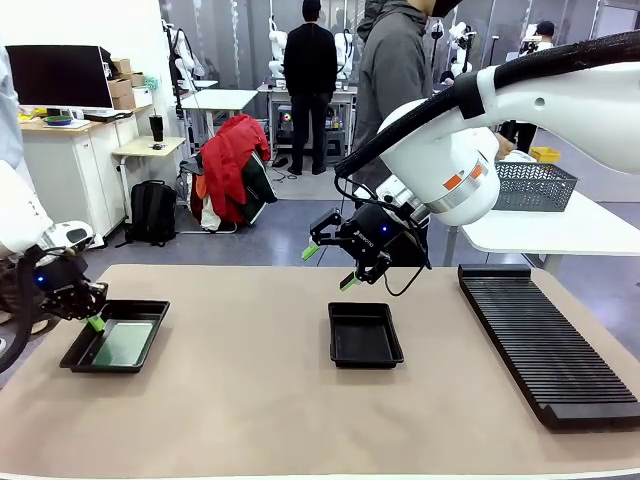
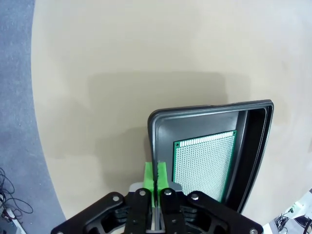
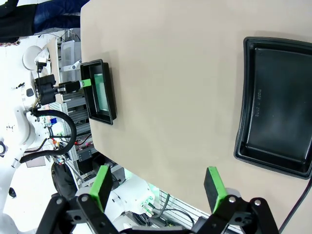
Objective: Inspect and transfer BCBs to ESD trays.
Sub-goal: Pick up the ESD tray and place it on the left side of the table.
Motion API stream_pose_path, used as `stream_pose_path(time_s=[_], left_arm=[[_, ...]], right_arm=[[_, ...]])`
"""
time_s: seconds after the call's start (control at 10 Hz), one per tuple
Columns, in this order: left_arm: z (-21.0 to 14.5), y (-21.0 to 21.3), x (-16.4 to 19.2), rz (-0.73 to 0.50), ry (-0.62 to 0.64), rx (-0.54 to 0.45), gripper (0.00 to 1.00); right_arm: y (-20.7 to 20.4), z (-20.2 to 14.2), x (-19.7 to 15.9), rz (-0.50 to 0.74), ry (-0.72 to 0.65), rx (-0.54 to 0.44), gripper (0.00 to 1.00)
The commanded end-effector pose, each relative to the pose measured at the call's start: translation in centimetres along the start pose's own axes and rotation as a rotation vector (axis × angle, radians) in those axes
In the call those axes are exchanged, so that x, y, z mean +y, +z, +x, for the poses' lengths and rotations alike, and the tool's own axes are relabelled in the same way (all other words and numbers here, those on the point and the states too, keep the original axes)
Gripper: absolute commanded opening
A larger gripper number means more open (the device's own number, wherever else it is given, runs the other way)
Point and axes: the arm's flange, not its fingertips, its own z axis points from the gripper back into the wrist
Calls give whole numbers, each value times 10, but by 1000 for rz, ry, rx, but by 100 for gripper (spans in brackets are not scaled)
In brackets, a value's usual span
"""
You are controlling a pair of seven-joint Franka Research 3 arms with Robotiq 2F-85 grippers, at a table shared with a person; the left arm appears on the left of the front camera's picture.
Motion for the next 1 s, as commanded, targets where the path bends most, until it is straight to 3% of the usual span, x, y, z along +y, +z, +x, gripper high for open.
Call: stream_pose_path(time_s=[0.0,0.7,0.9], left_arm=[[-10,-4,0,17,1,-18,3],[-5,-6,2,9,5,-4,3],[-5,-4,0,30,9,-1,21]], right_arm=[[0,0,1,-5,1,0,100],[0,0,1,-5,1,0,100],[0,0,1,-5,1,0,100]])
